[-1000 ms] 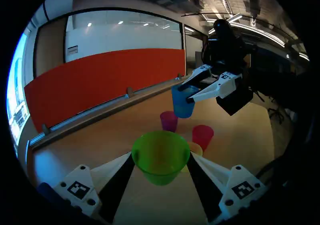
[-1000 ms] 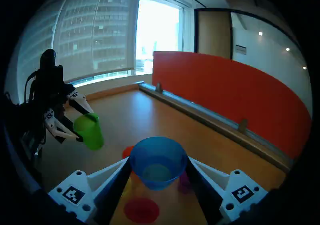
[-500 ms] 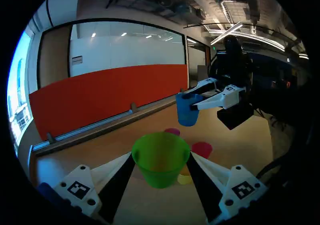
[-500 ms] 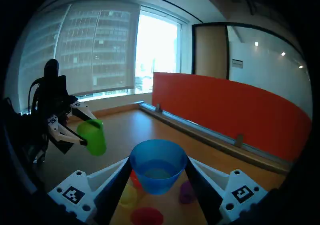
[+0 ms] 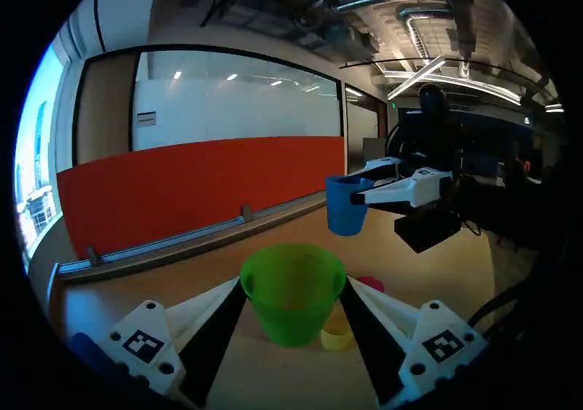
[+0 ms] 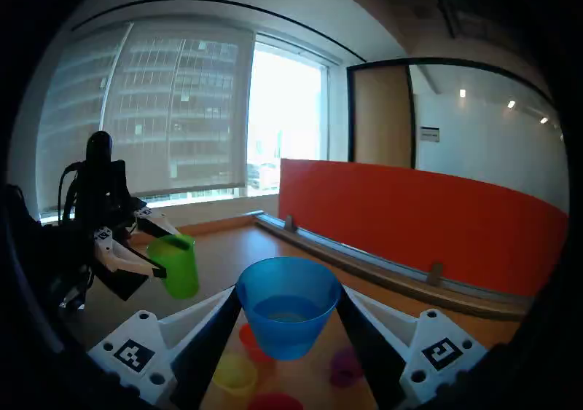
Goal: Pour water
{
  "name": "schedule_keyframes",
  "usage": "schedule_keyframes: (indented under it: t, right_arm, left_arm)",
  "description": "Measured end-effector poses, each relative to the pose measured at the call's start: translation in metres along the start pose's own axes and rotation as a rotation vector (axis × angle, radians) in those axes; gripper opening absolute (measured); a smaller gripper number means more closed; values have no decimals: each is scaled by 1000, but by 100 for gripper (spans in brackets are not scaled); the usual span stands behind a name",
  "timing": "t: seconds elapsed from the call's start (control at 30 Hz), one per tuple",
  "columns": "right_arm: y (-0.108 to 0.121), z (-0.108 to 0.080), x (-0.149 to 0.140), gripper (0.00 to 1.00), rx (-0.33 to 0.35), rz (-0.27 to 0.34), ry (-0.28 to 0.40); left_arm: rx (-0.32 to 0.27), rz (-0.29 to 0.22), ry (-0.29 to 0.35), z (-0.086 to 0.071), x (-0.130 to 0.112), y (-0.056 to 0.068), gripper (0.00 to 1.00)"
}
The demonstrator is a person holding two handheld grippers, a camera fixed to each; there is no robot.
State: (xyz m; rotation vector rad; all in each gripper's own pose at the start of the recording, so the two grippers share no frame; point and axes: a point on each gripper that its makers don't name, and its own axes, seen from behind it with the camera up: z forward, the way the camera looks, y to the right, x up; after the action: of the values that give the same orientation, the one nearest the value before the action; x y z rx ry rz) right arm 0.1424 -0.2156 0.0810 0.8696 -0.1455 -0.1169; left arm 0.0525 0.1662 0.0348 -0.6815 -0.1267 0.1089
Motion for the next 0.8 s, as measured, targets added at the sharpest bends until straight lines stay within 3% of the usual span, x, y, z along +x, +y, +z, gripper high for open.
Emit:
schedule_keyframes:
  t: [0.5, 0.8]
  right_arm:
    - [-6, -7, 23, 93, 5, -9, 66]
    - [-5, -11, 28, 92, -3, -20, 85]
  left_arm:
    - [-12, -43, 129, -1, 27, 14, 88]
    - [-11, -44, 150, -2, 34, 16, 88]
